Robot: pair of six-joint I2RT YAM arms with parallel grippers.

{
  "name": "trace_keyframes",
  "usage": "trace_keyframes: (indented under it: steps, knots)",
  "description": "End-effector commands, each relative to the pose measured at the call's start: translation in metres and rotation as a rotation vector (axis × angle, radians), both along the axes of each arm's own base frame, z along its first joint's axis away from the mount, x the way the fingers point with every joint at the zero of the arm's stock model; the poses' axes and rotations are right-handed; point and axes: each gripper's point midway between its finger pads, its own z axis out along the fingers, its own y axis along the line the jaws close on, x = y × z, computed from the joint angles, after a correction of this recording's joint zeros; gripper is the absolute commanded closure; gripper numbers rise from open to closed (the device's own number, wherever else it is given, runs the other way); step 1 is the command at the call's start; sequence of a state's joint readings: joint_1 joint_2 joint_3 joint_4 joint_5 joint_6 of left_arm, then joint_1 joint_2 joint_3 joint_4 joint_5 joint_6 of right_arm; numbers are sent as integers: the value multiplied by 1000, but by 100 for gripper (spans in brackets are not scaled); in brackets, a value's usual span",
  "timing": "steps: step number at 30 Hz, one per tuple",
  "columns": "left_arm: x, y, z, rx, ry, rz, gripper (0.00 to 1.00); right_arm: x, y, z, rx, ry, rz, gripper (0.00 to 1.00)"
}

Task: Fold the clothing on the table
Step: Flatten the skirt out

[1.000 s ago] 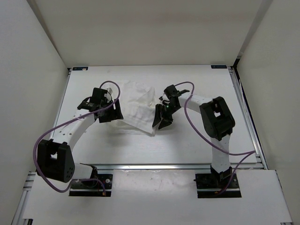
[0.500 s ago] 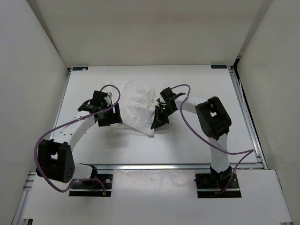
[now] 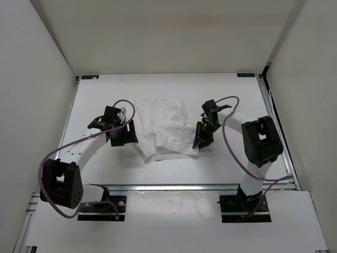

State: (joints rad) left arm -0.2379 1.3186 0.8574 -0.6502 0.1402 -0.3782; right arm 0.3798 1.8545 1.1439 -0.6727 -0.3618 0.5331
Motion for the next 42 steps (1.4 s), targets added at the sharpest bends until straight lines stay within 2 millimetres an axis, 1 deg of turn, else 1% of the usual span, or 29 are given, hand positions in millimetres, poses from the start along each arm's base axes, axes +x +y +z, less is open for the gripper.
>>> trace_keyframes:
  steps: [1, 2, 4, 5, 8, 10, 11, 12, 14, 15, 17, 19, 21, 22, 23, 24, 25, 27, 28, 29, 30, 31, 33, 34, 35, 36, 38, 41, 42]
  knots:
    - [3, -6, 11, -42, -44, -2, 18, 1, 11, 26, -52, -97, 96, 64]
    - [3, -7, 10, -39, -45, -10, 18, -4, 14, 24, -62, -82, 113, 64]
    - [1, -9, 9, -45, -40, -9, 19, 1, 20, 27, -90, -102, 134, 64]
    - [1, -9, 9, -49, -41, -10, 18, -1, 20, 25, -116, -98, 144, 64]
    - [-2, -17, 3, -61, -30, -22, 21, -4, 14, 23, -177, -82, 165, 64]
    - [-7, -20, -8, -45, -9, -22, 22, -7, 9, 23, -220, -87, 186, 63]
    - [-5, -23, -8, -37, -19, -18, 23, -7, 6, 26, -234, -96, 182, 63]
    - [-7, -23, -15, -16, -2, -17, 24, -8, 2, 27, -248, -97, 188, 64]
    - [-1, -29, -17, -26, -8, 10, 26, -7, -3, 33, -255, -113, 180, 64]
    - [0, -28, -21, -17, -5, 20, 32, -8, -4, 33, -259, -109, 184, 64]
    - [6, -28, -24, -12, -16, 63, 40, -6, -8, 41, -252, -130, 166, 63]
    - [11, -26, -29, -5, -11, 90, 43, -5, -9, 45, -244, -143, 168, 63]
    - [12, -28, -33, -8, -2, 81, 45, -5, -12, 51, -239, -149, 154, 64]
    - [12, -27, -38, 0, 11, 91, 57, -4, -11, 53, -236, -155, 150, 64]
    - [12, -23, -40, 12, 16, 92, 65, -2, -15, 54, -242, -157, 142, 63]
    - [7, -25, -45, 31, 36, 85, 92, -4, -17, 53, -247, -146, 142, 64]
    - [8, -23, -47, 45, 42, 93, 100, -2, -13, 58, -218, -162, 141, 64]
    - [10, -19, -44, 60, 38, 95, 100, -2, -10, 62, -178, -154, 142, 64]
    - [14, -20, -39, 54, 24, 97, 100, -5, -7, 63, -160, -145, 156, 61]
    - [19, -15, -34, 70, 7, 113, 100, -3, -8, 64, -162, -141, 155, 57]
    - [26, -10, -27, 68, -21, 125, 100, -6, -4, 63, -164, -134, 166, 50]
    - [31, -10, -20, 68, -42, 123, 100, -3, -5, 64, -179, -144, 168, 39]
    - [38, -8, -11, 69, -57, 120, 100, 1, 3, 59, -190, -141, 185, 39]
    - [38, -7, -10, 69, -52, 125, 100, -1, 7, 54, -195, -133, 201, 39]
    - [38, -12, -8, 62, -58, 109, 100, 1, 8, 49, -206, -128, 199, 40]
    - [37, -13, -8, 61, -58, 109, 100, 4, 11, 49, -205, -131, 186, 39]
    - [32, -17, -10, 57, -49, 93, 100, 9, 17, 44, -198, -125, 193, 42]
    - [24, -19, -17, 48, -31, 88, 100, 11, 28, 37, -176, -98, 190, 45]
    - [20, -18, -22, 54, -20, 91, 100, 13, 33, 37, -166, -93, 187, 48]
